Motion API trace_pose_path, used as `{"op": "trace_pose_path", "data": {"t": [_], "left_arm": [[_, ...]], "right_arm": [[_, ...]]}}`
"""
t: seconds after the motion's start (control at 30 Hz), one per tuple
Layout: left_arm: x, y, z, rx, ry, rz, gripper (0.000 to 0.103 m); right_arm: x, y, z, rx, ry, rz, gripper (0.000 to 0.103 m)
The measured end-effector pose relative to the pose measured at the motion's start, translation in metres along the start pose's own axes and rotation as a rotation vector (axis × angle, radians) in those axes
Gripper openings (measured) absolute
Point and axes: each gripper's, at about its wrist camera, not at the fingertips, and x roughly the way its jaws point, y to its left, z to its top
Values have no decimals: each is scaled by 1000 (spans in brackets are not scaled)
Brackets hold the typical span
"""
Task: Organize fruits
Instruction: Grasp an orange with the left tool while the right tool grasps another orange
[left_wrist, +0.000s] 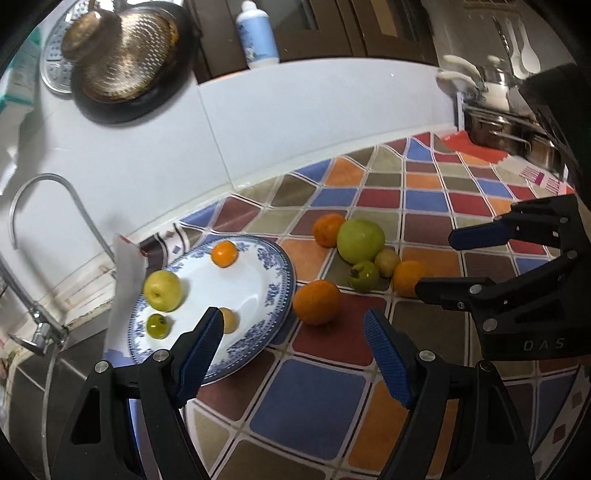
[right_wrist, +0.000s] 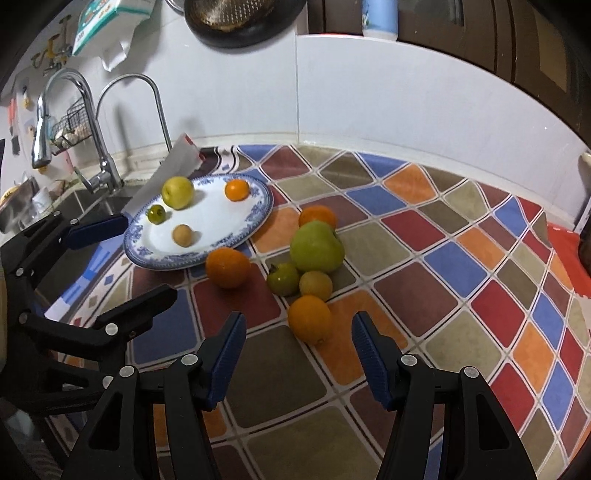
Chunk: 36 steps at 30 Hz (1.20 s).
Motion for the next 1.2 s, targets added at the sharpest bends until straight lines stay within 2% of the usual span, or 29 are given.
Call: {"op": "trace_pose_path", "data": {"t": [0.4,0.57,0.9,1.03,1.2], "left_arm": [[44,-3,3,37,66,-83,60],[55,-4,7,34,79,-99,57],[73,-3,12,17,130,-137,41],[73,-5,12,21,127,-132,41],[67,-4,12,-7,124,-134,40]], "right_arm": [[30,-6,-1,13,69,6,55],[37,-10,1,24,82,20,52],[52,-16,2,50,107,59,42],[54,-17,1,60,112,76,35],[52,-16,0,62,110,86,34]]}}
